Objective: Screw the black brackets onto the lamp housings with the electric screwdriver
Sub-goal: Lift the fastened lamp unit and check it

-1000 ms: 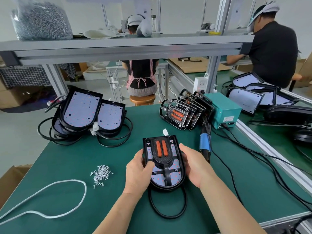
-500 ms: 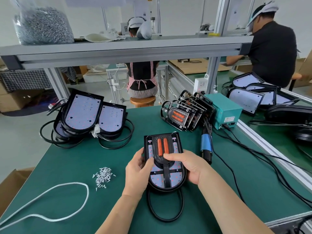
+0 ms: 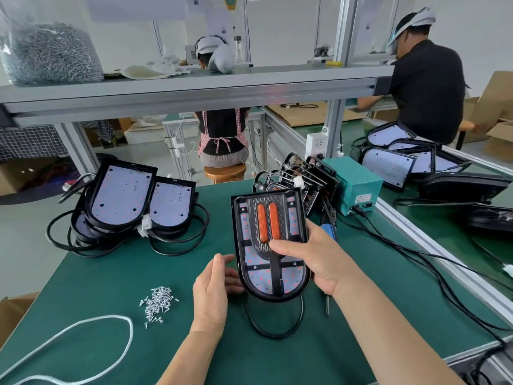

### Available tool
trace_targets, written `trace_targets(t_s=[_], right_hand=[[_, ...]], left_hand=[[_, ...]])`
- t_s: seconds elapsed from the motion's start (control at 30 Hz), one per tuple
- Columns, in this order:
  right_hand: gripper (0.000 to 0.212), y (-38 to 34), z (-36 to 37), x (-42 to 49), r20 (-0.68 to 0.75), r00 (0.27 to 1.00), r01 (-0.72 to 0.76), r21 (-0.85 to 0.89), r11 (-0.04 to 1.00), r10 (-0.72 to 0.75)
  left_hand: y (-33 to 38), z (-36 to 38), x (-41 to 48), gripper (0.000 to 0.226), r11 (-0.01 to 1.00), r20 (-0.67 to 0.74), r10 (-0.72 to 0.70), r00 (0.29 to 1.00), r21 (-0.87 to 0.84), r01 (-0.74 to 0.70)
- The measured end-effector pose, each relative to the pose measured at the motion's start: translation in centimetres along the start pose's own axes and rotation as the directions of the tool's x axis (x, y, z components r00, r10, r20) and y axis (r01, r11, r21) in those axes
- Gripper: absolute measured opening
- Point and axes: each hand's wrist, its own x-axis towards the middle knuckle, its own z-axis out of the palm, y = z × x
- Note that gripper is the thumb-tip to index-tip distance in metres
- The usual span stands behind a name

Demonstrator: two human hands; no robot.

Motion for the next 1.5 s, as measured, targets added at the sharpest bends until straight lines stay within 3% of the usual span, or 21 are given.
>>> trace_targets(t_s=[0.27, 0.57, 0.77, 0.87, 0.97, 1.17, 1.27, 1.37, 1.5], right_hand=[[0.056, -4.6, -4.9, -1.6, -0.069, 0.977, 0.196, -0.062, 0.979, -0.200], [0.054, -7.8, -12.2, -3.7, -0.318, 0.900, 0.288, -0.082, 0.954, -0.299], [0.056, -8.2, -18.6, -4.9, -0.515, 0.810, 0.311, -0.033, 0.950, -0.282], [0.051, -7.3, -21.7, -5.1, -0.620, 0.741, 0.324, -0.007, 0.946, -0.258], [0.034, -6.3, -25.1, -5.1, -0.712, 0.669, 0.344, 0.043, 0.938, -0.213], [0.031, -4.7, -31.9, -5.8, -0.867, 0.490, 0.388, 0.130, 0.912, -0.085], [0.043, -4.5, -34.5, -6.4, -0.931, 0.366, 0.432, 0.176, 0.884, 0.006], [0.033, -4.1, -36.8, -7.4, -0.963, 0.257, 0.446, 0.196, 0.873, 0.085], [0.046, -3.3, -39.1, -8.6, -0.977, 0.177, 0.427, 0.184, 0.885, 0.117]], left_hand=[[-0.7, -0.4, 0.2, 0.035, 0.995, 0.024, 0.057, 0.998, 0.076, -0.059], [-0.9, -1.3, 0.5, 0.030, 0.989, 0.017, 0.081, 0.997, 0.121, -0.082], [-0.8, -1.2, 0.4, 0.030, 0.981, 0.066, 0.067, 0.996, 0.179, -0.078], [-0.6, -0.8, 0.4, 0.026, 0.976, 0.086, 0.051, 0.995, 0.208, -0.068], [-0.5, -0.5, 1.3, 0.023, 0.977, 0.107, -0.057, 0.993, 0.212, 0.034], [-0.6, -1.4, 3.4, 0.019, 0.956, 0.213, -0.237, 0.948, 0.227, 0.188], [-1.1, -2.2, 3.3, 0.019, 0.951, 0.250, -0.251, 0.935, 0.244, 0.190], [-1.2, -2.3, 2.6, 0.022, 0.956, 0.262, -0.220, 0.940, 0.249, 0.155], [-0.4, -1.0, 2.2, 0.022, 0.960, 0.239, -0.182, 0.954, 0.253, 0.120]])
